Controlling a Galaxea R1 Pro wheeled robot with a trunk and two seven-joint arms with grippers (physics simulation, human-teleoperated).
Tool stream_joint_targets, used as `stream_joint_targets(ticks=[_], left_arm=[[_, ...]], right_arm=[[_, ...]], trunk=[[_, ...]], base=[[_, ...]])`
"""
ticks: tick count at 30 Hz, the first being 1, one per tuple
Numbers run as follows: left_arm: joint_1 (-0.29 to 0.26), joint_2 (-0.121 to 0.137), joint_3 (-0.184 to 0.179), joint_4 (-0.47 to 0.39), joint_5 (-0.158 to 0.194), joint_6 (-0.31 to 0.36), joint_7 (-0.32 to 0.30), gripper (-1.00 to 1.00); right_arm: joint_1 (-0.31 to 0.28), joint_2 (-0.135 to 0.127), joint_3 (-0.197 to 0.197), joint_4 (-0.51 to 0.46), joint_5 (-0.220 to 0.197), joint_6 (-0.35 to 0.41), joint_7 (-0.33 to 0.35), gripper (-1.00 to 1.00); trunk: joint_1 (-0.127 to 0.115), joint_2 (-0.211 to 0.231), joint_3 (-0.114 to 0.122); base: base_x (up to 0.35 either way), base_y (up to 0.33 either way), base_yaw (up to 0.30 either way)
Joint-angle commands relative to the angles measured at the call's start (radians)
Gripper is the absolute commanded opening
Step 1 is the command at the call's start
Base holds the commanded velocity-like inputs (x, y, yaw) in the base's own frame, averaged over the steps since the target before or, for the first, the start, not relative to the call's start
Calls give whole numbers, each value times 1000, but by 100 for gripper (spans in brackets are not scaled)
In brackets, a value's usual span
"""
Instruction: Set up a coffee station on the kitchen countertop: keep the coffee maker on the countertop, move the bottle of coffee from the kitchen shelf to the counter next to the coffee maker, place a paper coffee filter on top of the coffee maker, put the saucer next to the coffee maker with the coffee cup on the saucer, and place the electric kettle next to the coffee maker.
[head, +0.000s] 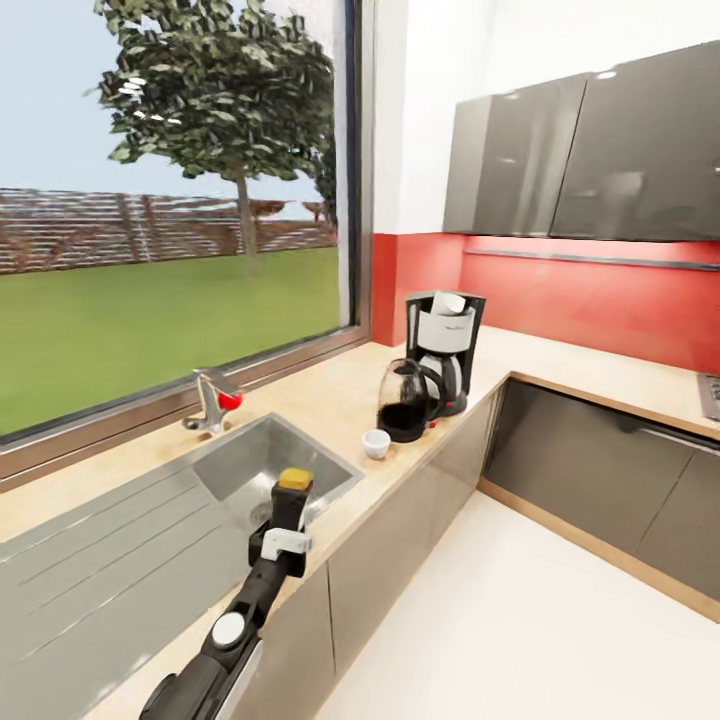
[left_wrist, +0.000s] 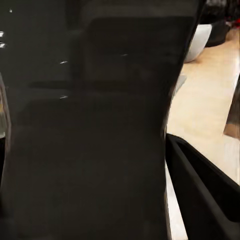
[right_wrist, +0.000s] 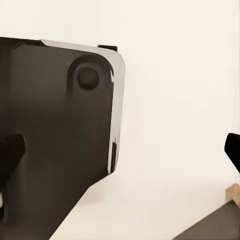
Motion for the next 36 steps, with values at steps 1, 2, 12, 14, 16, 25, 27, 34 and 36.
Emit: stream_joint_targets(ticks=[1,2,12,14,16,25,27,34,36], left_arm=[[-1,-1,-5,9,3,-18,7,-100],[-1,-2,-7,25,3,-32,7,-100],[112,-43,-157,144,-4,-225,-3,-100],[140,-42,-162,145,-9,-239,-1,-100],[151,-40,-162,148,-12,-244,1,-100],[157,-49,-159,199,-7,-242,31,-100],[158,-49,-159,218,-7,-242,32,-100],[176,-46,-155,337,0,-251,34,-100],[177,-46,-155,342,1,-251,35,-100]], right_arm=[[0,0,-9,-1,10,-3,4,100],[0,0,-10,-1,10,-3,4,100],[-2,1,-11,-1,9,-3,4,100],[-2,1,-11,-1,8,-3,4,100],[-2,1,-11,-1,8,-4,4,100],[-2,1,-12,-47,6,-62,4,100],[-2,1,-23,-48,6,-63,4,100],[-2,1,-175,-48,7,-61,6,100],[-2,1,-204,-47,7,-61,6,100]], trunk=[[1,-2,-2],[1,-2,-2],[1,-2,-2],[1,-2,-2],[1,-2,-2],[1,-2,-2],[1,-2,-2],[1,-2,-2],[1,-2,-2]], base=[[-1,-274,-209],[-1,-274,-229],[0,-274,-254],[0,-274,-97],[0,-274,-36],[99,-259,-4],[180,-240,0],[186,-239,-103],[219,-231,-287]])
